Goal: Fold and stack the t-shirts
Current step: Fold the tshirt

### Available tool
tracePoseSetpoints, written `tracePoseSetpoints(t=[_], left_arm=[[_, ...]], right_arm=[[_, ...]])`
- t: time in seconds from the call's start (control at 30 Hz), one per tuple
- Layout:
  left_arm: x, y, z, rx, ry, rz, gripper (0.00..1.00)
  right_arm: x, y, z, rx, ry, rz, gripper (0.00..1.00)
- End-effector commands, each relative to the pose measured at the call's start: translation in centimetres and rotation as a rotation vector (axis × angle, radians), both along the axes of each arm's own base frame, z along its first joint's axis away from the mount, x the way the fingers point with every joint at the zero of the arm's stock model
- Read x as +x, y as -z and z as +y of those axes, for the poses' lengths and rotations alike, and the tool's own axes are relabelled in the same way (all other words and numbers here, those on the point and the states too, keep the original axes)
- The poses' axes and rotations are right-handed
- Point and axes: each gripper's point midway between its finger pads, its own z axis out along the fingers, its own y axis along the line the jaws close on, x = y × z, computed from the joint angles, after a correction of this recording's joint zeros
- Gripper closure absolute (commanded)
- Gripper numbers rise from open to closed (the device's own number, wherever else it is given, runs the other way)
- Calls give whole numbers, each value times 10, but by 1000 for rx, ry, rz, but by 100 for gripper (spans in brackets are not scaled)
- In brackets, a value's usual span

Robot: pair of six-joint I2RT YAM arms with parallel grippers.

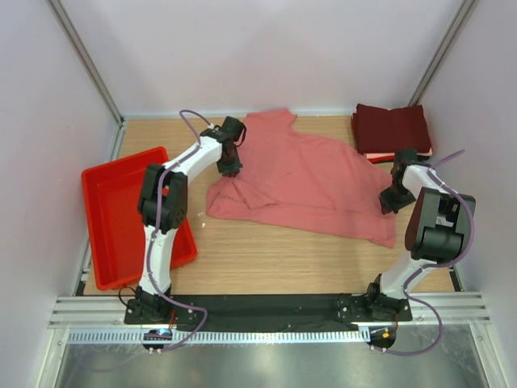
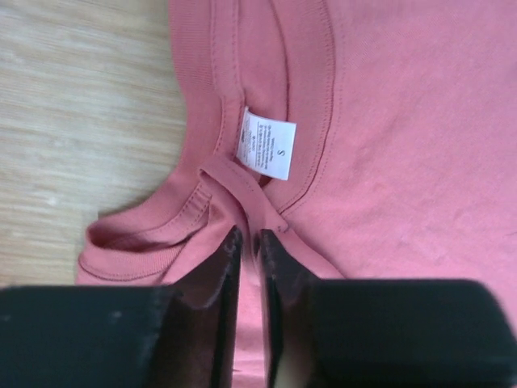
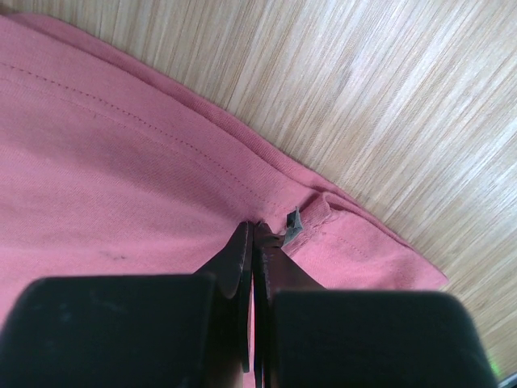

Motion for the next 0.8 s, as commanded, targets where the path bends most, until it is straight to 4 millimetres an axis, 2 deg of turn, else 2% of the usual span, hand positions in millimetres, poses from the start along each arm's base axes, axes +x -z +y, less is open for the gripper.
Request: tracePoseSetpoints(t=[0.0, 0.03, 0.07, 0.33, 0.37, 0.4, 0.43, 0.53, 0.77], left_arm=[[15, -14, -6, -17, 2, -51, 86], [16, -16, -7, -18, 2, -54, 97], [16, -17, -6, -18, 1, -54, 100], [14, -44, -1, -19, -14, -102, 100], [14, -47, -2, -22, -15, -105, 100], [14, -48, -2, -26, -14, -107, 100], [14, -51, -3, -31, -12, -111, 100], [10, -51, -4, -42, -5, -105, 100], [-2, -57, -19, -71, 35, -120, 100]], right_arm=[[5, -13, -3, -21, -13, -48, 99], [5, -13, -3, -21, -16, -47, 99], [6, -13, -3, -23, -17, -47, 99], [5, -17, -2, -18, -23, -52, 99], [6, -17, 0, -11, -26, -49, 97], [3, -17, 1, -2, -25, -34, 86], [2, -16, 1, 2, -29, -27, 79], [-4, -16, 3, 15, -34, 6, 65], [-11, -21, 5, 26, -22, 37, 64]])
